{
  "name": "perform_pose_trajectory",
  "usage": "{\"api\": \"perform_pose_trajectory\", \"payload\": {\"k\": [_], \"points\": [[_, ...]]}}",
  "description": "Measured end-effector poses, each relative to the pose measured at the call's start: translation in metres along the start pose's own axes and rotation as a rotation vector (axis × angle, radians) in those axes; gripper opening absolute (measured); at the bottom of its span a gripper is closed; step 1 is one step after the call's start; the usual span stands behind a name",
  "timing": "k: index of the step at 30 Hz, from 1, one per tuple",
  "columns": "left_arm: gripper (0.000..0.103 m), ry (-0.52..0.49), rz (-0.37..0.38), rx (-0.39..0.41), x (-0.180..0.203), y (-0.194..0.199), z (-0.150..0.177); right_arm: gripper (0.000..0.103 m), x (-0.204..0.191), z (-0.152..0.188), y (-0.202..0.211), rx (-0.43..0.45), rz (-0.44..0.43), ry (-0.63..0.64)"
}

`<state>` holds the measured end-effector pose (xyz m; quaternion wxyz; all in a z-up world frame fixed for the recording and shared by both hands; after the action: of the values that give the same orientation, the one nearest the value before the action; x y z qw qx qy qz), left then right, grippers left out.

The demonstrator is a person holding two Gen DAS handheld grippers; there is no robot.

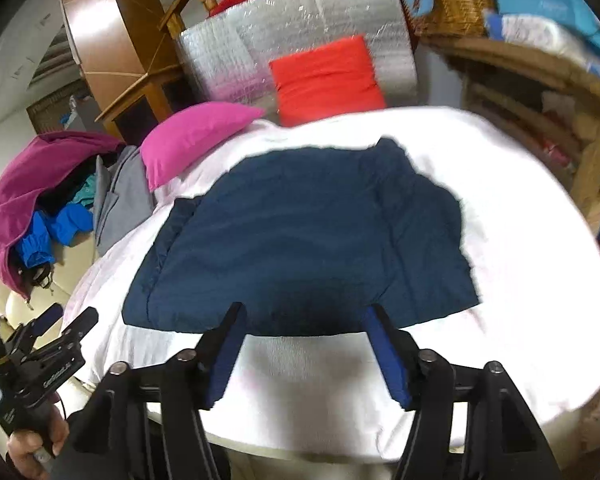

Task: Fold large clothes
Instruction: 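Open both grippers and withdraw them from the folded jacket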

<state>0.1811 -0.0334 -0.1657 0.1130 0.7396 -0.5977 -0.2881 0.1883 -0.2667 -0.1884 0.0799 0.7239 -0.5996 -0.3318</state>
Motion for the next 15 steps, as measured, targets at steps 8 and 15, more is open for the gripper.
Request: {"api": "perform_pose_trajectory", "payload": {"k": [8, 15], "points": [[0.087, 0.018, -0.044, 0.049, -0.023, 0.066, -0.015, 0.075, -0.034, -0.010, 0.068, 0.091, 0.069, 0.040], [0.093, 0.066, -0.040, 0.122, -0.052, 0.128, -0.033, 0.078, -0.078, -0.003, 0.118, 0.127, 0.083, 0.094]]}}
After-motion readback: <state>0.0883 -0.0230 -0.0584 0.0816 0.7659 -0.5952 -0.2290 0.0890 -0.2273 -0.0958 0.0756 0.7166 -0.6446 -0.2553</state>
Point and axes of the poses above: each gripper's, at about its wrist camera, not at the fingertips, and y roughly against the way its jaws point, x to its right, z to its underside, the point moved 6 cm from there along -y, roughly the way its jaws point, and after that the axes turned 14 degrees about -z, right-handed, at the moved point
